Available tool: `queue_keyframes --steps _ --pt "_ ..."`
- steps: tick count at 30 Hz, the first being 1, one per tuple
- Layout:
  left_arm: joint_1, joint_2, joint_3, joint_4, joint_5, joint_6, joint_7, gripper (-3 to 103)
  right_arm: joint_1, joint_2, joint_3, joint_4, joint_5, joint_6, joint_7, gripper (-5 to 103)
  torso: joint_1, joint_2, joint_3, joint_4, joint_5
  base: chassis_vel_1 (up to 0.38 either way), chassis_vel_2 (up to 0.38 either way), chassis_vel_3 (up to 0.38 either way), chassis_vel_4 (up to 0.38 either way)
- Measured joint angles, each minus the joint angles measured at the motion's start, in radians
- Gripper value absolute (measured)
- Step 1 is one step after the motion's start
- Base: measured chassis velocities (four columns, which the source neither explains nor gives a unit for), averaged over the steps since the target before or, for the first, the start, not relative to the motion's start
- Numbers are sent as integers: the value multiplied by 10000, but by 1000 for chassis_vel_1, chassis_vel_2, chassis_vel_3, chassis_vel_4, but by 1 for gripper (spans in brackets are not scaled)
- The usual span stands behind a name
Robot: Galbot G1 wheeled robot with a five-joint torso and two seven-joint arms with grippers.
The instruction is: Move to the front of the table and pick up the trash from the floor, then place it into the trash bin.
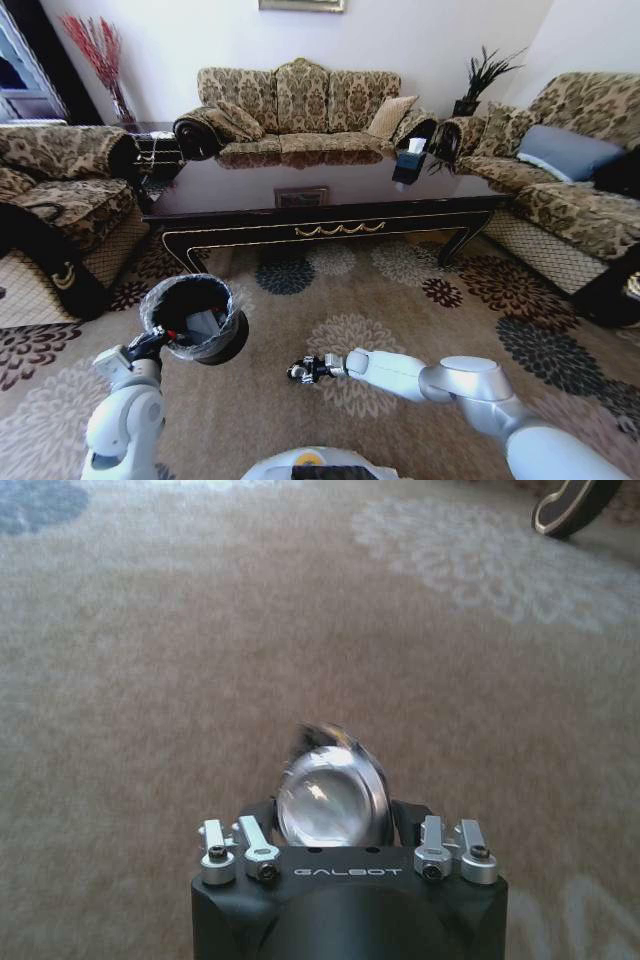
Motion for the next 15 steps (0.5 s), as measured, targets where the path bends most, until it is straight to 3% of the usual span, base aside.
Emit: queue_keyframes --steps 1,3,5,7,15 --pt "-1 -1 1 0 0 0 -1 3 14 -19 2 4 0 5 -16 66 0 0 0 -1 0 0 0 0 0" --pt "6 -17 1 0 0 -1 0 3 54 -86 24 3 1 29 -40 83 0 0 -1 3 3 0 0 0 0" --pt "10 -20 1 0 0 -1 -1 3 53 -98 27 1 1 35 -45 83 0 0 -1 3 3 0 0 0 0" --pt "16 -24 2 -4 0 -1 0 3 18 -118 56 -3 -15 56 -50 91 0 0 -2 5 4 0 0 0 0" --pt "27 -13 -5 -24 0 -1 -1 3 -174 -22 129 -49 -82 84 -43 91 0 0 -3 5 6 0 0 0 0"
